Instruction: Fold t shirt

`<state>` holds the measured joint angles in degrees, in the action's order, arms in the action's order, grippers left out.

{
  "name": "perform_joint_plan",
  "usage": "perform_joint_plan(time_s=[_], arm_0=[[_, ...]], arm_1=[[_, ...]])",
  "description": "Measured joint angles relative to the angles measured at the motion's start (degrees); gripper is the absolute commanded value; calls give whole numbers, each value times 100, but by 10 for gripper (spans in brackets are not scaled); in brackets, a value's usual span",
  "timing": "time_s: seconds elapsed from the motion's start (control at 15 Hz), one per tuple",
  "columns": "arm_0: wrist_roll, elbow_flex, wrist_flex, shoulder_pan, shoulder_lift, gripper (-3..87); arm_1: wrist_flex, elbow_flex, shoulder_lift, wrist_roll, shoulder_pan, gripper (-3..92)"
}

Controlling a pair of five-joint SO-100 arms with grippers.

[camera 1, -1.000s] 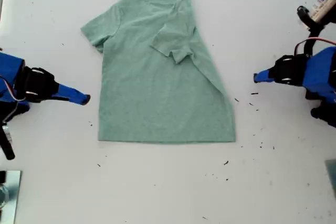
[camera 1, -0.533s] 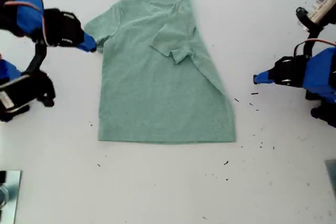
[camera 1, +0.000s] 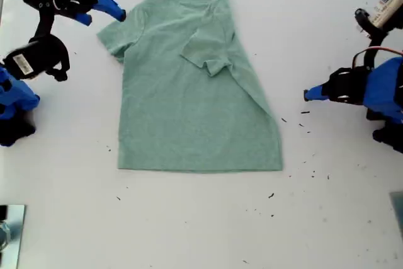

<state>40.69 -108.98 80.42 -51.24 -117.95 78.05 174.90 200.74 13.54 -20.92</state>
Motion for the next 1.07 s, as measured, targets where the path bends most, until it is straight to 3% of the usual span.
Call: perform_joint_plan(time_s=[0.53, 0.67, 0.8, 1.07], arm_0=[[193, -1705, -2083, -483, 1301, 261], [167, -1854, -2391, -483, 1617, 206], [211, -1881, -2602, -483, 1749, 8], [211, -1854, -2883, -325, 1556, -2]], arm_1=[[0, 0, 0, 35, 0, 24], [0, 0, 0, 35, 44, 24], [0, 0, 0, 35, 44, 24], [0, 0, 0, 79, 62, 24]])
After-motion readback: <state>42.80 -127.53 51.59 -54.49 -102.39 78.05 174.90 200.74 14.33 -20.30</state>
